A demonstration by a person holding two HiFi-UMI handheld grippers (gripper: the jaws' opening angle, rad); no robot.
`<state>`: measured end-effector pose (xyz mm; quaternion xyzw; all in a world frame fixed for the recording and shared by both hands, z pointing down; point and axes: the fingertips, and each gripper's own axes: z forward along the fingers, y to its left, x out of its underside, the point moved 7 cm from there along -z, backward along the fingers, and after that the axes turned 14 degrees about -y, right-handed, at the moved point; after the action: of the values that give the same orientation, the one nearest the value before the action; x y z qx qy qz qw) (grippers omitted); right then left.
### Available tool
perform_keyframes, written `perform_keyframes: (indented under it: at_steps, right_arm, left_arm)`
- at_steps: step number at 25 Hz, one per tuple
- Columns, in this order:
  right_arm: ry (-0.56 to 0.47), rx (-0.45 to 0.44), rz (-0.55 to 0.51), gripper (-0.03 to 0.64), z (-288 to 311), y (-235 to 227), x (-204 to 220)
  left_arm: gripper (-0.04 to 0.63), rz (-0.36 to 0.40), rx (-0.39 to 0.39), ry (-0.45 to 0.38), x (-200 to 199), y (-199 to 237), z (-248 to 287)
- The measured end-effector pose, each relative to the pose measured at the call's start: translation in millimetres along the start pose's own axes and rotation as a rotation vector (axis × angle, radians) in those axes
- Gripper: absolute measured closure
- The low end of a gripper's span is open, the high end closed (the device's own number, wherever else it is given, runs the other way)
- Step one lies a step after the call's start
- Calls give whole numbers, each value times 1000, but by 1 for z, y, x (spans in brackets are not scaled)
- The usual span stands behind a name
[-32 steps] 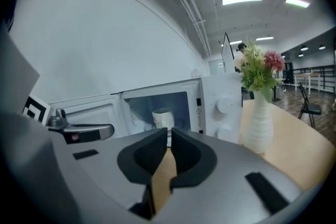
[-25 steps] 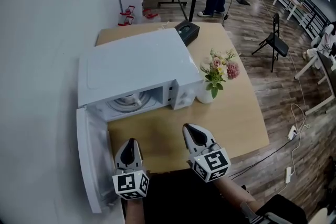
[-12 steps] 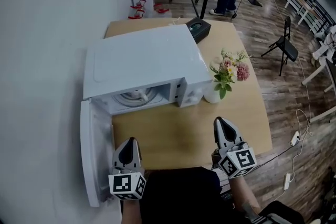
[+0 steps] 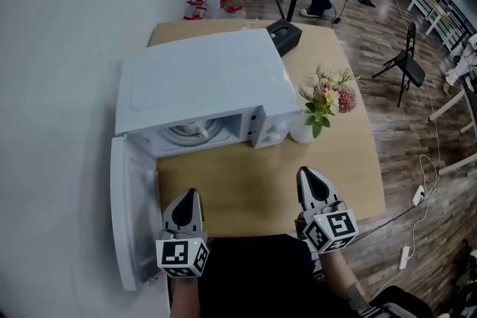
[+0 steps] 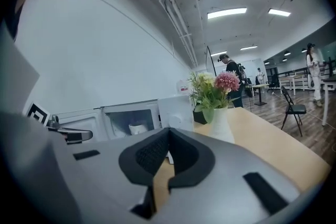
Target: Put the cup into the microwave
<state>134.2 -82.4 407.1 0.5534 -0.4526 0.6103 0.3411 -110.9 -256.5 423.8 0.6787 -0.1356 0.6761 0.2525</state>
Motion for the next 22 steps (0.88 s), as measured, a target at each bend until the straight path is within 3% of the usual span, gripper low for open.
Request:
perform_keyframes:
  at_steps: [22]
  right_arm:
    - [55,-59,15,624,12,0,13]
  left_arm:
    - [592,-20,-29,26,11,-7,0]
